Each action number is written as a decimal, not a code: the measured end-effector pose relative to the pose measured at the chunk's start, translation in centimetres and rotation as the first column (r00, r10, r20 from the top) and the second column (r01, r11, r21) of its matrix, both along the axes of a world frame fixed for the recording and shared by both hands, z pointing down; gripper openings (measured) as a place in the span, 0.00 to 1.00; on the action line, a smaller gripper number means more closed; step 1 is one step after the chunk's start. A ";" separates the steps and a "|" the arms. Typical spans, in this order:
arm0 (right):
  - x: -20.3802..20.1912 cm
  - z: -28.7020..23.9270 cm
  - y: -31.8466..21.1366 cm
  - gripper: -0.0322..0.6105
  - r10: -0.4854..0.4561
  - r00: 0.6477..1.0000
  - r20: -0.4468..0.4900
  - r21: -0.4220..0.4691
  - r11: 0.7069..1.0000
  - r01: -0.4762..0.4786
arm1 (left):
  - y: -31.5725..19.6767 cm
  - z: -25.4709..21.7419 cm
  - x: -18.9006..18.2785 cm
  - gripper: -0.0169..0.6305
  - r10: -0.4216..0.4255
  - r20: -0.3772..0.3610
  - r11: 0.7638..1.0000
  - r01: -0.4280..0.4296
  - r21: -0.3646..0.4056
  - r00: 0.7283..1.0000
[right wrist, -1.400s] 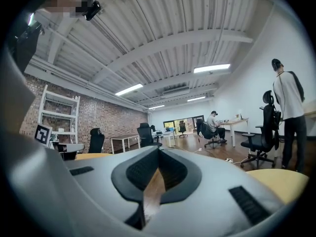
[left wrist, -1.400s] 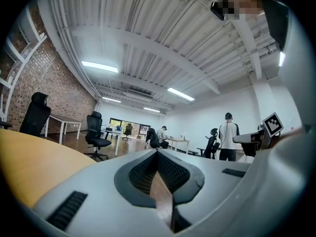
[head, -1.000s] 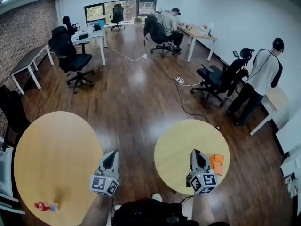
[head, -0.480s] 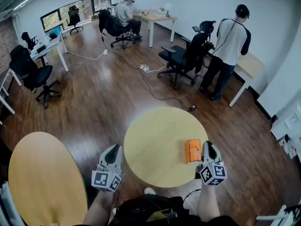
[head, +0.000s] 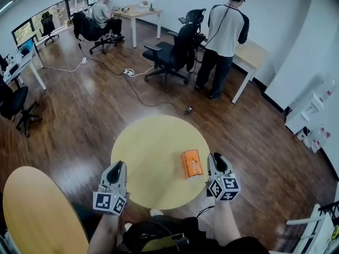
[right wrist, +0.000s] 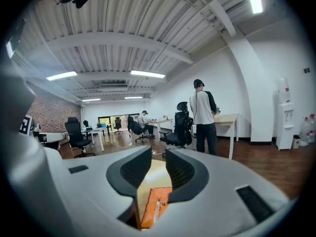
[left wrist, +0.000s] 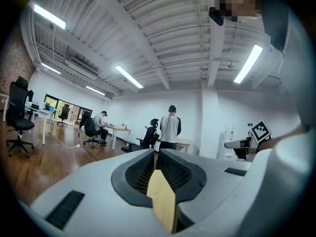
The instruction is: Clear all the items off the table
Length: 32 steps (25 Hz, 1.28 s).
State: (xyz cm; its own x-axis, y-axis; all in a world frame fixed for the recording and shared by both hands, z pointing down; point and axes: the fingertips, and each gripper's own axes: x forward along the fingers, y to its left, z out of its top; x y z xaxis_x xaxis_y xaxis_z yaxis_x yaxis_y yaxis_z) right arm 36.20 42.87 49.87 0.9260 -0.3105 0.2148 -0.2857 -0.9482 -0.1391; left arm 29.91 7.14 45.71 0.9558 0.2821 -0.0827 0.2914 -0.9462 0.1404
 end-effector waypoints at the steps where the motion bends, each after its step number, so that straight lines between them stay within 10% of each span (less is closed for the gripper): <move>1: -0.1 0.7 0.1 0.26 -0.001 1.000 0.024 -0.006 1.000 0.001 | 0.4 0.3 0.1 0.09 0.011 0.008 1.000 -0.011 0.003 1.000; 12: -0.1 10.8 -1.4 0.69 -0.041 0.931 0.363 -0.115 0.989 0.088 | 2.8 4.1 1.3 0.09 0.065 0.113 0.998 -0.067 0.006 0.991; 32: 1.0 24.7 -3.6 0.83 0.032 0.753 0.657 -0.301 0.927 0.223 | 1.9 12.1 -0.6 0.09 -0.011 0.306 0.999 0.001 0.033 0.952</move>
State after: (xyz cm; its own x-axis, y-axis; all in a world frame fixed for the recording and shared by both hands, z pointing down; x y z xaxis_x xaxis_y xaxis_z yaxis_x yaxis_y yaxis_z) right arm 37.23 39.27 74.54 0.4953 -0.1780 0.8503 -0.3401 -0.9404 0.0012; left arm 29.32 9.02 57.78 0.9354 0.2739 0.2234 0.2335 -0.9534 0.1912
